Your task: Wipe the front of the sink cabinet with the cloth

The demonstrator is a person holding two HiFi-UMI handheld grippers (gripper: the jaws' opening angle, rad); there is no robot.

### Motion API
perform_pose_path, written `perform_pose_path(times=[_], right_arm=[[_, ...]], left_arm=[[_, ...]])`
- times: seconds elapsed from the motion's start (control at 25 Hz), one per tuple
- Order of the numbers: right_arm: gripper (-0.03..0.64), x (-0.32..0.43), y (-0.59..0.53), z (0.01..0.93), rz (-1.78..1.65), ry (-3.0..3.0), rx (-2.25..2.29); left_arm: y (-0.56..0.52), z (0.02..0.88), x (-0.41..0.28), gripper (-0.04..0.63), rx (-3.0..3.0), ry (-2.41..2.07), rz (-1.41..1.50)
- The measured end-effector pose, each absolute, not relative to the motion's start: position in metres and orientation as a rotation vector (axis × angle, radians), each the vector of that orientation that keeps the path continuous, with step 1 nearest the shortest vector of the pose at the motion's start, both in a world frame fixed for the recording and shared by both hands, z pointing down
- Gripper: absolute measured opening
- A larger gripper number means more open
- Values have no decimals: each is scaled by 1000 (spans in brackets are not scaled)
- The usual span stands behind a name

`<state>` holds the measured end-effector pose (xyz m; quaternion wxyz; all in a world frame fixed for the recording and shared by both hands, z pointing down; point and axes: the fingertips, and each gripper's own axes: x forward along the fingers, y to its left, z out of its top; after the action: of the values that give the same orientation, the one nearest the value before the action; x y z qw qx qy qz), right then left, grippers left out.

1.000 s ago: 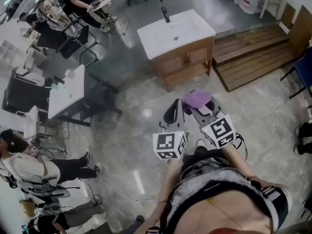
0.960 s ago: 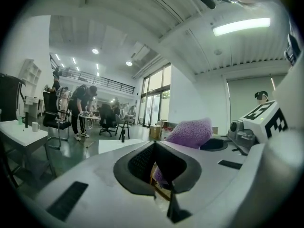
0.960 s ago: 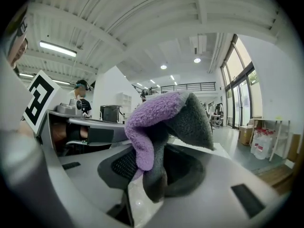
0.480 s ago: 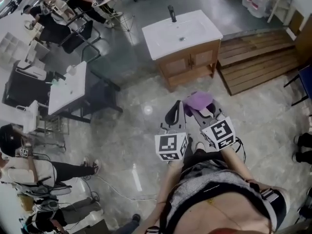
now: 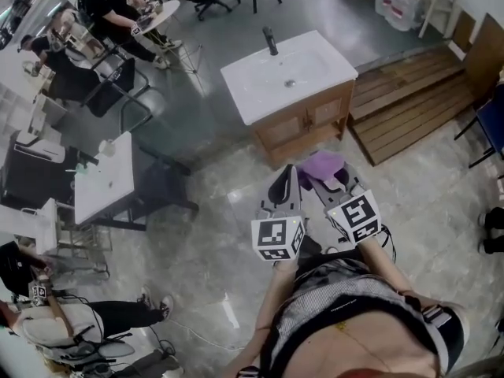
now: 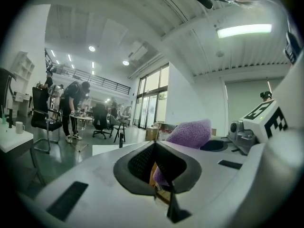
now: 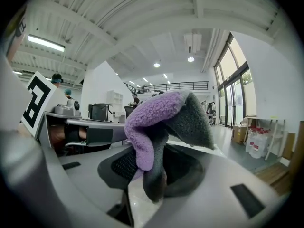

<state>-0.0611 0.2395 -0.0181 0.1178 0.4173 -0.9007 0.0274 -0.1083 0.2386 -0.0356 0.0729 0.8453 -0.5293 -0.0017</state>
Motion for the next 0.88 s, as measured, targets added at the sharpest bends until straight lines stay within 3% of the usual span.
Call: perform_pose_path(times=[0.88], right_arm=[[179,-149,136,11,120,-2555,1253]], left_arm=[[133,-10,-198,0,2546,-1533,79]])
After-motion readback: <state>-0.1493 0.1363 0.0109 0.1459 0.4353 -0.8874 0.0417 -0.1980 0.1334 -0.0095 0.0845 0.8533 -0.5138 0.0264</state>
